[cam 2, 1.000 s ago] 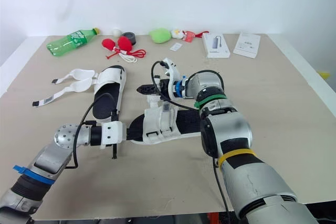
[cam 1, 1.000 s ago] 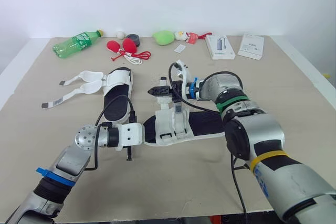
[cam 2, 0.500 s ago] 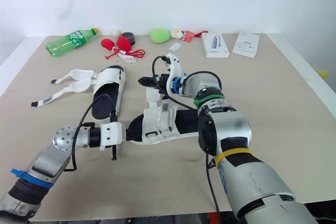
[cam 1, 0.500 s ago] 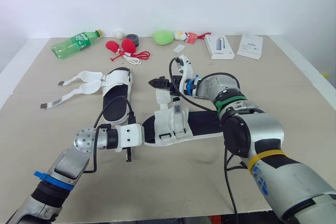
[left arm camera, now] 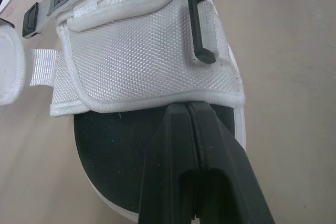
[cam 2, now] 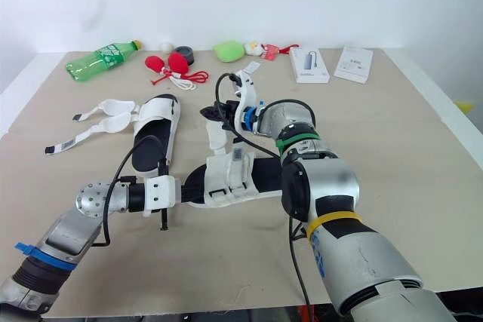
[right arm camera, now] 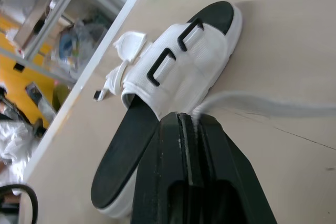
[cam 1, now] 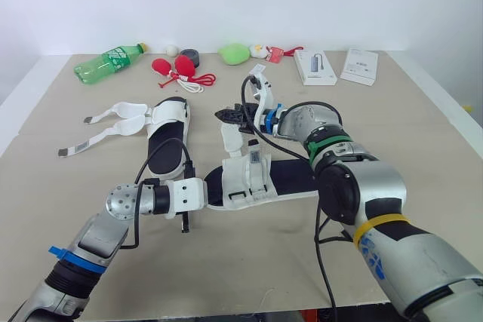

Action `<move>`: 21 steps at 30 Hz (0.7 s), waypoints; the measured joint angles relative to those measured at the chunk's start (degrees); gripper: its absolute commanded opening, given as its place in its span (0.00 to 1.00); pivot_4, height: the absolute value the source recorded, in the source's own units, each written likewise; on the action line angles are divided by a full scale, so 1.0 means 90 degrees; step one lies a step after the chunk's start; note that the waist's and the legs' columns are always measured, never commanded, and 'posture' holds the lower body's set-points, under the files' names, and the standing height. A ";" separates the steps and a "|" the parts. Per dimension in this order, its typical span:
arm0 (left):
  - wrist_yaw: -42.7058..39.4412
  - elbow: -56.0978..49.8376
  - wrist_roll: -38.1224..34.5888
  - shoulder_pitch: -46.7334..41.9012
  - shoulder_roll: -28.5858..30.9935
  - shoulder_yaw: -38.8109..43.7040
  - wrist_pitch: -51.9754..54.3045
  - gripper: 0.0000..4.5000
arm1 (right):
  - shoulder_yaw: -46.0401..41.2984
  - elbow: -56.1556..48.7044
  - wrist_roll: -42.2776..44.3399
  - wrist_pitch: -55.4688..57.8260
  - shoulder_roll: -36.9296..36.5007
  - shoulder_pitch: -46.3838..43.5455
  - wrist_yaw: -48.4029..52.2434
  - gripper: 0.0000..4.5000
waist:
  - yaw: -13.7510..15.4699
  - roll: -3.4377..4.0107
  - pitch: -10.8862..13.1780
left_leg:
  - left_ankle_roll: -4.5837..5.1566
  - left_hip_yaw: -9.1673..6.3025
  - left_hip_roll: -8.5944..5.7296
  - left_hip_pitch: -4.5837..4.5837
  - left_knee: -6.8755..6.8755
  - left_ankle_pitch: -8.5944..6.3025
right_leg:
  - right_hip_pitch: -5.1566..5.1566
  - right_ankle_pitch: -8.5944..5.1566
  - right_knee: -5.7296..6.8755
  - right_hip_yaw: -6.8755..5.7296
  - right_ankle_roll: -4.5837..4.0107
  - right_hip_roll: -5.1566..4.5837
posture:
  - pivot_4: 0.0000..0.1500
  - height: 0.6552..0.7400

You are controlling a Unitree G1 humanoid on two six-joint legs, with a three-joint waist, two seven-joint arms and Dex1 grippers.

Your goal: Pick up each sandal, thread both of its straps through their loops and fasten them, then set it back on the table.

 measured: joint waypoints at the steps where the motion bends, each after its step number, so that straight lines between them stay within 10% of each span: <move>1: 0.0004 -0.0002 0.0000 0.0007 0.0000 0.0002 0.0000 0.00 | 0.0029 -0.0010 -0.0010 -0.0016 -0.0006 0.0000 0.0101 0.01 | 0.0000 0.0000 0.0000 | 0.0000 0.0000 0.0000 0.0000 0.0000 0.0000 | 0.0000 0.0000 0.0000 0.0000 0.0000 0.0000 | 1.00 1.00; 9: 0.0020 -0.0019 0.0001 0.0043 0.0000 0.0010 -0.0012 0.00 | 0.1146 -0.1386 -0.0493 -0.1571 -0.0049 0.0725 0.2209 0.01 | 0.0002 0.0001 0.0000 | -0.0004 -0.0004 0.0000 0.0001 0.0001 -0.0003 | 0.0001 -0.0003 0.0005 -0.0001 0.0005 0.0003 | 1.00 1.00; 21: -0.0019 0.0004 0.0015 0.0001 0.0032 -0.0007 -0.0032 0.00 | 0.2174 -0.3577 -0.0918 -0.8511 -0.0803 0.2936 0.3405 0.01 | 0.0034 0.0003 -0.0002 | -0.0015 -0.0010 0.0004 0.0018 0.0002 -0.0008 | 0.0016 -0.0011 0.0011 -0.0006 0.0004 0.0005 | 1.00 1.00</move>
